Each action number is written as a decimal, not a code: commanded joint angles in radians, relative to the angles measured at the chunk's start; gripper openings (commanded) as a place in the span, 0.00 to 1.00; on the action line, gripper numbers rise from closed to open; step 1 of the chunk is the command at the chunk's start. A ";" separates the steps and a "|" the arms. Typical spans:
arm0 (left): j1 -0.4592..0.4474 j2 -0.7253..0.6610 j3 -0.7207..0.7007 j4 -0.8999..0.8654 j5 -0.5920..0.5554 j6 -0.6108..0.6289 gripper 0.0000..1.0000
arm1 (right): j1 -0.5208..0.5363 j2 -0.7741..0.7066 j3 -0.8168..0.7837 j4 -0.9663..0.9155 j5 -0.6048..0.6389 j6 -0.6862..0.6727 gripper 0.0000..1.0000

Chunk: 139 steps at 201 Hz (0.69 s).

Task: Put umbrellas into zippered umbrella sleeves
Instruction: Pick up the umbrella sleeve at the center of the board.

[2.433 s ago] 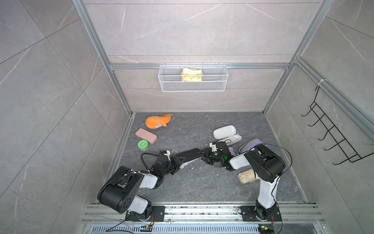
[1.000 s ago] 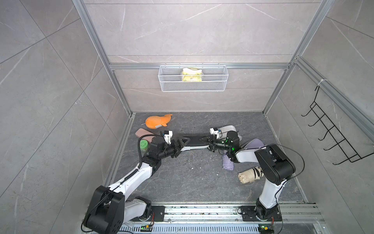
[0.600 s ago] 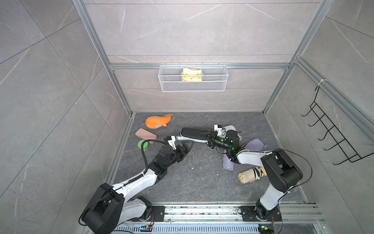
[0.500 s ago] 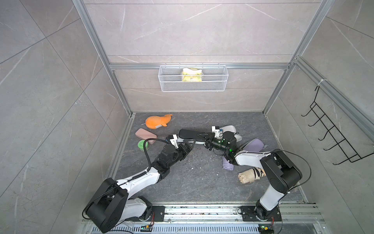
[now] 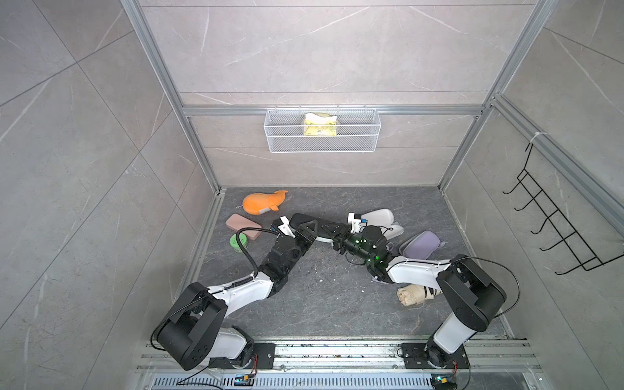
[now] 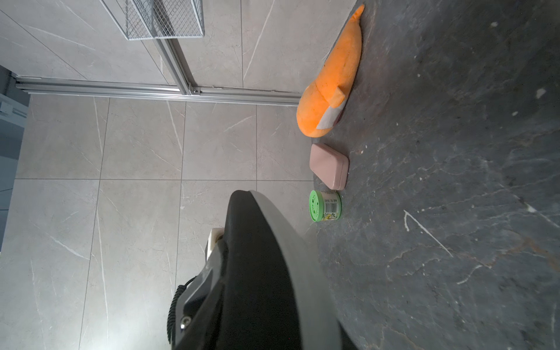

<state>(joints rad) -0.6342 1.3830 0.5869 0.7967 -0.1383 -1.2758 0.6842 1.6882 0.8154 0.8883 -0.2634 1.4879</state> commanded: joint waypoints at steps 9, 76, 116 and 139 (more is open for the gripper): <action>0.004 0.021 0.026 0.112 -0.068 0.003 0.32 | 0.029 -0.024 0.003 0.075 -0.048 -0.017 0.40; 0.077 -0.020 0.064 0.091 -0.006 0.167 0.17 | -0.075 -0.151 -0.085 -0.099 -0.172 -0.218 0.77; 0.078 -0.033 0.124 0.081 0.066 0.324 0.13 | -0.048 -0.306 -0.084 -0.543 0.015 -0.698 0.69; 0.067 -0.026 0.145 0.110 0.091 0.399 0.12 | 0.036 -0.343 -0.065 -0.616 0.186 -0.903 0.58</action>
<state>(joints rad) -0.5533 1.3994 0.6594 0.7853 -0.0956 -1.0183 0.6476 1.3811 0.7326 0.4599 -0.2607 0.9154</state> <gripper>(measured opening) 0.339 0.622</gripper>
